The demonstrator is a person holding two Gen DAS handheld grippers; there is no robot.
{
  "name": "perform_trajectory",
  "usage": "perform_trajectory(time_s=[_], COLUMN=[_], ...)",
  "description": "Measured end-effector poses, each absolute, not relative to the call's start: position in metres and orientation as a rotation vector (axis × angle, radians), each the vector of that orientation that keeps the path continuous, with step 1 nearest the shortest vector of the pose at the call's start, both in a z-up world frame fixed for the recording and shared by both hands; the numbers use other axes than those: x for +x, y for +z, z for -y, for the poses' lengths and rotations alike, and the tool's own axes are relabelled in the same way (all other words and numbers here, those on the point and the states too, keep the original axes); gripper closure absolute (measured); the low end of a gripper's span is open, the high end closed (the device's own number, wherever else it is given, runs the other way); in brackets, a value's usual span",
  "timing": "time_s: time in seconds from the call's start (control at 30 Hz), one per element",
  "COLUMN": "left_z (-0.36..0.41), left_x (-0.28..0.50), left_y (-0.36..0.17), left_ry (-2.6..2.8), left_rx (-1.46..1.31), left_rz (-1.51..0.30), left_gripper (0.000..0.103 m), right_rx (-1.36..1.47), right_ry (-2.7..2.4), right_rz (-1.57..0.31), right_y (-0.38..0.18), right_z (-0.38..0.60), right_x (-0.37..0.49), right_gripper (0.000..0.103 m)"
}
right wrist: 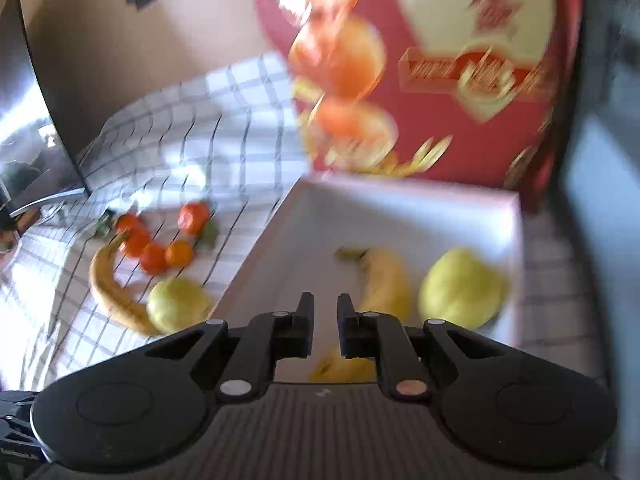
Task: Organize fruits
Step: 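Lower the banana into the pink box beside the pear and open the right gripper, then move the left gripper to a tangerine and close on it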
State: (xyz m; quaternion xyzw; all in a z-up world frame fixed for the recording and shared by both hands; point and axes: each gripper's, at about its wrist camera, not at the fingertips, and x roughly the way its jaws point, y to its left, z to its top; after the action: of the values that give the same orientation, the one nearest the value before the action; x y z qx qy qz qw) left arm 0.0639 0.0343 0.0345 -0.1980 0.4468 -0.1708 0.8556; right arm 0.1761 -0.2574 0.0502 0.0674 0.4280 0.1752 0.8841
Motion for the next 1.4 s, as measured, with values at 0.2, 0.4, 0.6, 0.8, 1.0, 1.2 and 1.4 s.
perform_trajectory(time_s=[0.2, 0.4, 0.6, 0.8, 1.0, 1.2, 1.4], left_z=[-0.034, -0.049, -0.049, -0.046, -0.048, -0.04, -0.036], left_x=[0.055, 0.054, 0.055, 0.057, 0.063, 0.073, 0.087], left_y=[0.042, 0.034, 0.025, 0.021, 0.016, 0.022, 0.032], left_ry=[-0.387, -0.339, -0.335, -0.33, -0.295, -0.284, -0.27], left_rx=[-0.387, -0.429, -0.44, -0.435, -0.426, -0.373, -0.314], left_rz=[-0.93, -0.947, -0.975, -0.999, -1.016, -0.998, -0.953], left_gripper=[0.042, 0.042, 0.042, 0.042, 0.042, 0.042, 0.042], right_rx=[0.169, 0.137, 0.099, 0.112, 0.042, -0.001, -0.029], right_ry=[0.38, 0.342, 0.265, 0.297, 0.255, 0.245, 0.319], right_rz=[-0.997, -0.979, -0.956, -0.909, -0.765, -0.649, -0.674], right_y=[0.018, 0.022, 0.026, 0.03, 0.048, 0.059, 0.049], right_z=[0.241, 0.26, 0.278, 0.284, 0.281, 0.264, 0.234], right_x=[0.184, 0.18, 0.174, 0.15, 0.1, 0.06, 0.044], right_gripper=[0.092, 0.093, 0.094, 0.09, 0.07, 0.065, 0.053])
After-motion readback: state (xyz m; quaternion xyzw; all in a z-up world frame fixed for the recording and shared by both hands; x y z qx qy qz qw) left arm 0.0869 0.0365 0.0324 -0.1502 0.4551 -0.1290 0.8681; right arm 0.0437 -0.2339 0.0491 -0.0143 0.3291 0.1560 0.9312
